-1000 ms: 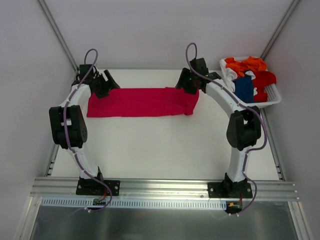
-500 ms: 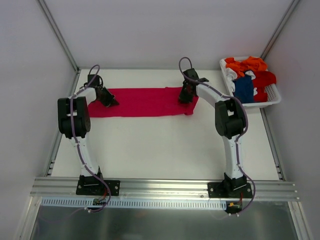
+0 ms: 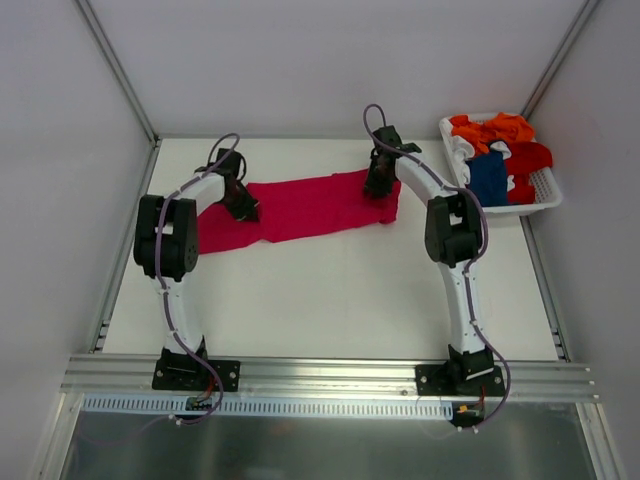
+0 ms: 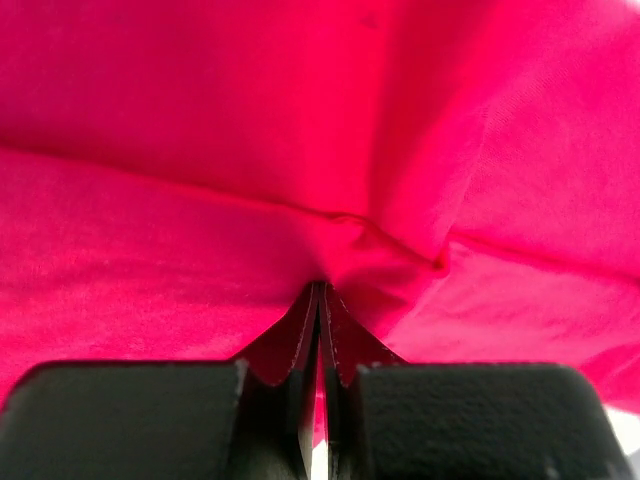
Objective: Fold and stack the t-shirts
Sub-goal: Fold the tshirt
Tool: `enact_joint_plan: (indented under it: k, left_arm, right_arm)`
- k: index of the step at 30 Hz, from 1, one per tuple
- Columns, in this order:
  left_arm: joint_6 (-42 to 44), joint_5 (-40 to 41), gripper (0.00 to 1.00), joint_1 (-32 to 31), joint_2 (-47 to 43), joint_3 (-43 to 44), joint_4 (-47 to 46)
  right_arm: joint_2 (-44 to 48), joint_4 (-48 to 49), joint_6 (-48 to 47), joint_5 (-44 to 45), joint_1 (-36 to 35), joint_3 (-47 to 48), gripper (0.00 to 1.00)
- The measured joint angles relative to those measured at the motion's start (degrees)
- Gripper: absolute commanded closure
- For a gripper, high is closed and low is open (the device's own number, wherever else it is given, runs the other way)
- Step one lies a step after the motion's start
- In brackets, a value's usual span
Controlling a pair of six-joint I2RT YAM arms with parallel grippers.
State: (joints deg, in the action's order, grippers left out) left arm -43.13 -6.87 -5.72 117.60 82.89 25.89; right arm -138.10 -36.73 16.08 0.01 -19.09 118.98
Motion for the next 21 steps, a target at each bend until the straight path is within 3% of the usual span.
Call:
enact_joint_plan:
  k: [5,12,18,21]
  left_arm:
    - [-0.15,0.92,1.00,-8.39,-3.13,-3.91,2.58]
    - [-1.07,-2.23,1.00,-26.40,-9.44,-12.04,7.63]
    - [-2.82,-5.16,1.00,-33.18,-11.52,-12.52,10.60]
    - [-4.31,-5.33,0.67,-34.75,-15.10,-12.55,11.82]
  right_arm:
    - [-3.34,-3.19,-1.77,-1.18,0.00,6.16,0.70]
    - [-9.97,-4.74,-4.76,-3.78,-0.07,17.90,0.61]
    - [-14.75,-1.86,-6.40,-6.47,-1.53,25.44,0.51]
    - [-14.60,-0.70,-7.15,-6.45,-3.80,25.31,0.40]
